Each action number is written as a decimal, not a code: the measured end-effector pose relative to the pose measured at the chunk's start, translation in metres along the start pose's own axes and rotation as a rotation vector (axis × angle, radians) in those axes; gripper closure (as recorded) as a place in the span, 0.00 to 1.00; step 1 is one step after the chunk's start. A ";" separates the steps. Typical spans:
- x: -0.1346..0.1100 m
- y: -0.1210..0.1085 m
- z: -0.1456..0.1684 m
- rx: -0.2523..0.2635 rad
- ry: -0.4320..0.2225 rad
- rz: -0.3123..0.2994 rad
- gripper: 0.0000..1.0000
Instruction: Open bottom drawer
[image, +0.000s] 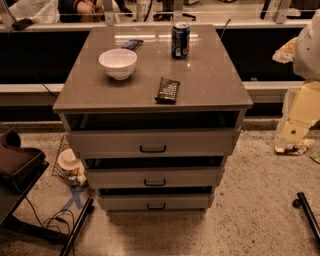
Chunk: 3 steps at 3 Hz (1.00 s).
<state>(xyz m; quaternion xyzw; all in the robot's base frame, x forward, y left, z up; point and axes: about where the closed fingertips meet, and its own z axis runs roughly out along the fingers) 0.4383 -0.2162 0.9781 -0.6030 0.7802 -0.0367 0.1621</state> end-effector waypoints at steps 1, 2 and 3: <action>0.000 0.000 0.000 0.000 0.000 0.000 0.00; -0.008 -0.011 0.012 0.008 0.045 -0.005 0.00; -0.016 -0.010 0.046 -0.003 0.055 -0.019 0.00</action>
Offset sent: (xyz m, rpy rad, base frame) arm 0.0424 0.0162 -0.0236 -0.1292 0.0328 -0.0239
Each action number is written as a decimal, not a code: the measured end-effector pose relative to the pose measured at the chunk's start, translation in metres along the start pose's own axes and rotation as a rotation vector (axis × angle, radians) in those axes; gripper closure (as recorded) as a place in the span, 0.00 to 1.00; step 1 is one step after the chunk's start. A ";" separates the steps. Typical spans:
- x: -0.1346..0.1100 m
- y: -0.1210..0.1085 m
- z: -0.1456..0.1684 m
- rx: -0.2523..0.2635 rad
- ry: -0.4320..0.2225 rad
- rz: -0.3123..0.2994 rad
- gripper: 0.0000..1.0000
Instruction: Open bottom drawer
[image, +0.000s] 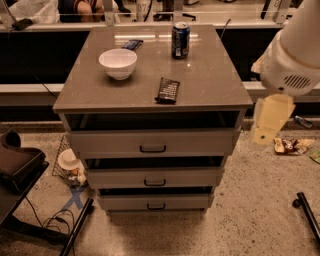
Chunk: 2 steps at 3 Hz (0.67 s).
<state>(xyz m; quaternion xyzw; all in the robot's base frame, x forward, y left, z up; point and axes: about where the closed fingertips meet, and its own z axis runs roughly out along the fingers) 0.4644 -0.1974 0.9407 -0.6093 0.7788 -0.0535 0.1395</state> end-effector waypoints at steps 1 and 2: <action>-0.003 0.015 0.084 0.005 -0.027 0.002 0.00; 0.004 0.034 0.139 0.019 -0.041 0.023 0.00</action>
Offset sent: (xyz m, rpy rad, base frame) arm 0.0242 0.0266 -0.2114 0.0920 -0.1242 -0.0409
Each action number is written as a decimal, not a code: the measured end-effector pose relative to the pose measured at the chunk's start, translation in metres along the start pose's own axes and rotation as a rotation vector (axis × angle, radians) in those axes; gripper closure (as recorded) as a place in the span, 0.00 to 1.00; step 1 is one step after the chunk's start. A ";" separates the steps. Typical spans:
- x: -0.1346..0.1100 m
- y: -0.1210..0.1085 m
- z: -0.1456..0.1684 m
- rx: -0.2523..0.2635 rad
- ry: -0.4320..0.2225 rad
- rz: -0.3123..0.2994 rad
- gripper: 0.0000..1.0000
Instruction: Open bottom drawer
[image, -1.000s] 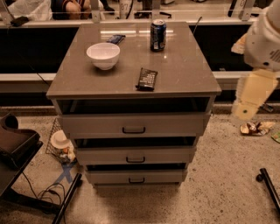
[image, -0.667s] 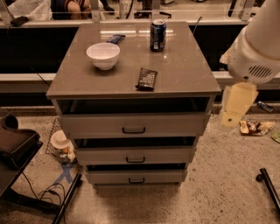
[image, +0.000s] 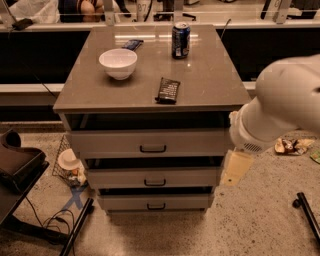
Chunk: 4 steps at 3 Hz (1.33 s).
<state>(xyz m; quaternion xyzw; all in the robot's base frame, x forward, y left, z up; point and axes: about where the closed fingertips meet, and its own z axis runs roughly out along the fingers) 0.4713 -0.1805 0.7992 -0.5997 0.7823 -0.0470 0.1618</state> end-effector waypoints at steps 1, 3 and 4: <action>0.001 0.027 0.037 0.050 -0.015 0.029 0.00; -0.005 0.023 0.044 0.090 -0.048 0.028 0.00; -0.009 0.045 0.076 0.056 -0.030 0.036 0.00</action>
Offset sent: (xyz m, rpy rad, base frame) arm -0.0117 0.0082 -0.0351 0.0083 -0.0365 -0.0277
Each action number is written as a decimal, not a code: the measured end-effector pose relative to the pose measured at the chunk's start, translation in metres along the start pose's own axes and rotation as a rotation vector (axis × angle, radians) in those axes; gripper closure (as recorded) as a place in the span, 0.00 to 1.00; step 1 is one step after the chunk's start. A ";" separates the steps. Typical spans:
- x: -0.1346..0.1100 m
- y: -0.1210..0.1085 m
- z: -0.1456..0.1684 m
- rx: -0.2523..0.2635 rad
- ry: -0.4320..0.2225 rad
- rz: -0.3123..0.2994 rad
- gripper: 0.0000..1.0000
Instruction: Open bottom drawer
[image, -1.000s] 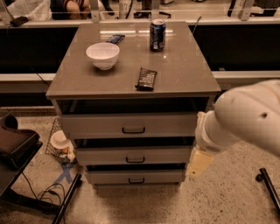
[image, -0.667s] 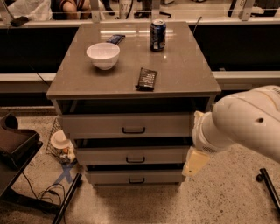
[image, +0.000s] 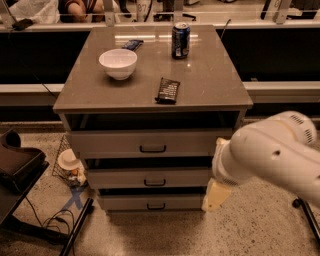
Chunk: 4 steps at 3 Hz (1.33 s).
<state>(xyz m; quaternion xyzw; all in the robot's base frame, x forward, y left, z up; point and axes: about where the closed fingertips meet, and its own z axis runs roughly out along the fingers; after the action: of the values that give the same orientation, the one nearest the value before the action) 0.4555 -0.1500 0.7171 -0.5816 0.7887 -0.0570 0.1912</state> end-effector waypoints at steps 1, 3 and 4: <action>0.007 0.034 0.044 -0.021 0.018 0.011 0.00; 0.014 0.098 0.144 -0.055 0.044 -0.070 0.00; 0.008 0.126 0.197 -0.007 0.075 -0.109 0.00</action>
Offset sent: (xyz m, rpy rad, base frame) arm -0.0380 0.0358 -0.1957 -0.0645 0.0265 0.0156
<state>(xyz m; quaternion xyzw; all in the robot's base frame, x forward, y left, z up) 0.4133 -0.0913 0.4945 -0.6219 0.7625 -0.0863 0.1561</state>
